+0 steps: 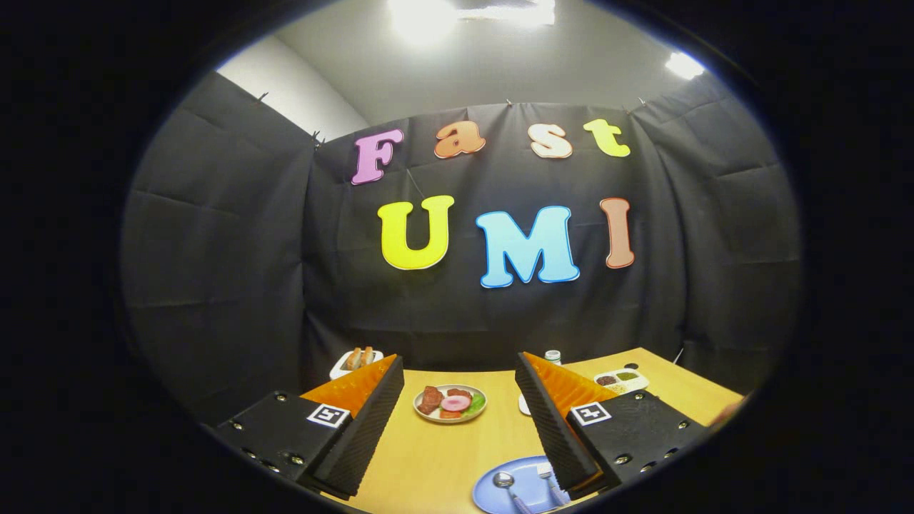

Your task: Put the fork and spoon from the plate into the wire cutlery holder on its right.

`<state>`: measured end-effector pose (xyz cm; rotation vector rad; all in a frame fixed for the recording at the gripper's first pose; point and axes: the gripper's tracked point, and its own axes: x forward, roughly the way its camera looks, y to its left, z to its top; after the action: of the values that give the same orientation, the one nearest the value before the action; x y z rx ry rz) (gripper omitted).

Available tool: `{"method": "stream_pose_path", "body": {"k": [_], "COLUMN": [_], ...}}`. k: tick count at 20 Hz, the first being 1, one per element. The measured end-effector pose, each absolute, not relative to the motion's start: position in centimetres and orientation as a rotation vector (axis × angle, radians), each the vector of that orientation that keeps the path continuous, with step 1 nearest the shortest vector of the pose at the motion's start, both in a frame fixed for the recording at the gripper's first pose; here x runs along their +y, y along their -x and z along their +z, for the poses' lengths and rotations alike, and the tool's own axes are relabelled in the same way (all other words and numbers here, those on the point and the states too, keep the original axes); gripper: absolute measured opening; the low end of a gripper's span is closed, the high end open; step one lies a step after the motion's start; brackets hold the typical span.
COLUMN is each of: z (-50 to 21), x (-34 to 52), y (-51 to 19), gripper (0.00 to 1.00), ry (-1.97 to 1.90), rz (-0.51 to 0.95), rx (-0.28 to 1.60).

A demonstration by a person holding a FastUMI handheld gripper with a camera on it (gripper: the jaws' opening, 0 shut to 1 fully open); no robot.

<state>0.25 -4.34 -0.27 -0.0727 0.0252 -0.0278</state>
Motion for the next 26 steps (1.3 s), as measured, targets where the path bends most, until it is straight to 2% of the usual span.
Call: {"method": "stream_pose_path", "body": {"k": [6,13,19,26], "z": [-0.9,-5.1,-9.2,-17.2], "x": [-11.8,-17.3,-17.0,-16.5], "y": [-0.7,2.6,3.7,5.1], "gripper": [0.97,0.97,0.97,0.97], "ry": [0.125,0.168,0.175,0.195], "rz": [-0.104,-0.21,-0.184,-0.112], "rx": [0.072,0.304,0.459,0.805]}}
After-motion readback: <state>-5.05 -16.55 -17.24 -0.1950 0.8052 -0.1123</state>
